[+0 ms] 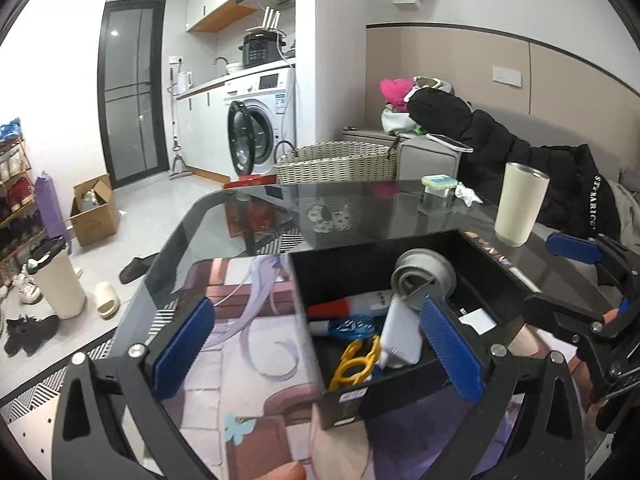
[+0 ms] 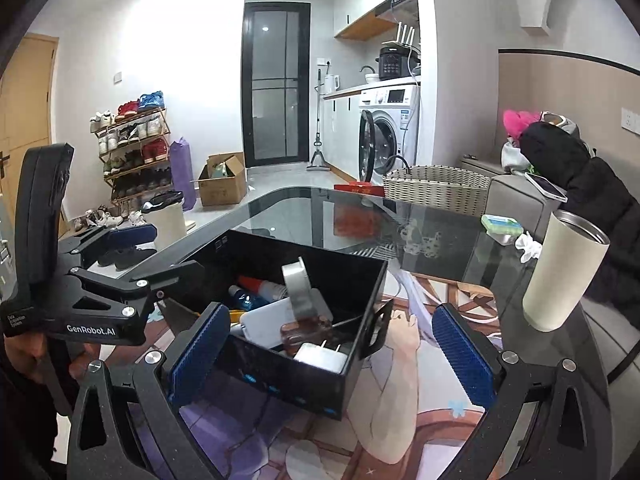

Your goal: Organize rigid objects

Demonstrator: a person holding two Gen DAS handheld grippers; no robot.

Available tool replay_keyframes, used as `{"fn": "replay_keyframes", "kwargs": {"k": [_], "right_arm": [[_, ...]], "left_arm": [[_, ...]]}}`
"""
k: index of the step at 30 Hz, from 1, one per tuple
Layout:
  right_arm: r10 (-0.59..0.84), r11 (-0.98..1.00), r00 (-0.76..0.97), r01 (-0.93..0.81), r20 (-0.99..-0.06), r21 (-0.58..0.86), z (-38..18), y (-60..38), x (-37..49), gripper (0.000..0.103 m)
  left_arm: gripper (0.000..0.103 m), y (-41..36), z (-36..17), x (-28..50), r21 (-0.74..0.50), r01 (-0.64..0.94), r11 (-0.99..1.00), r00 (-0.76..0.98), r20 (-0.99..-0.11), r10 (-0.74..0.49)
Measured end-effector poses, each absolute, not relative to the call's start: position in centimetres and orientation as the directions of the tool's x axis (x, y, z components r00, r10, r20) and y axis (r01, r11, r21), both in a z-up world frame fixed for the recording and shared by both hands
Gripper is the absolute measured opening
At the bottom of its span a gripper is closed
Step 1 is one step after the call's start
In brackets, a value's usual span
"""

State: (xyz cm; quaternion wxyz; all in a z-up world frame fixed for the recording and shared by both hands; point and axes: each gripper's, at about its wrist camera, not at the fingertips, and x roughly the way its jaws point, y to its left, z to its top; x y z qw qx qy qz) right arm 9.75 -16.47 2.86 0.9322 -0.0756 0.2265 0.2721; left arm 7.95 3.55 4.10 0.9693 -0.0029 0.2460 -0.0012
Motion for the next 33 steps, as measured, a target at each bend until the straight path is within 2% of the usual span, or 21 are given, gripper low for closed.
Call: {"fn": "replay_keyframes", "kwargs": {"k": [5, 22, 33], "right_arm": [[0.483, 0.838, 0.742, -0.546, -0.465, -0.001, 2.0, -16.9, 9.5, 0.103], [0.495, 0.842, 0.786, -0.538, -0.371, -0.017, 2.4, -17.8, 8.1, 0.103], [0.506, 0.836, 0.782, -0.548, -0.363, -0.016, 2.4, -17.8, 8.1, 0.103]], "left_arm": [[0.103, 4.2, 3.4, 7.5, -0.036, -0.004, 0.999, 0.874, -0.487, -0.014], [0.103, 3.5, 3.6, 6.4, -0.01, 0.022, 1.0, 0.896, -0.444, -0.024], [0.103, 3.3, 3.6, 6.1, -0.003, 0.02, 1.0, 0.899, -0.438, -0.019]]}}
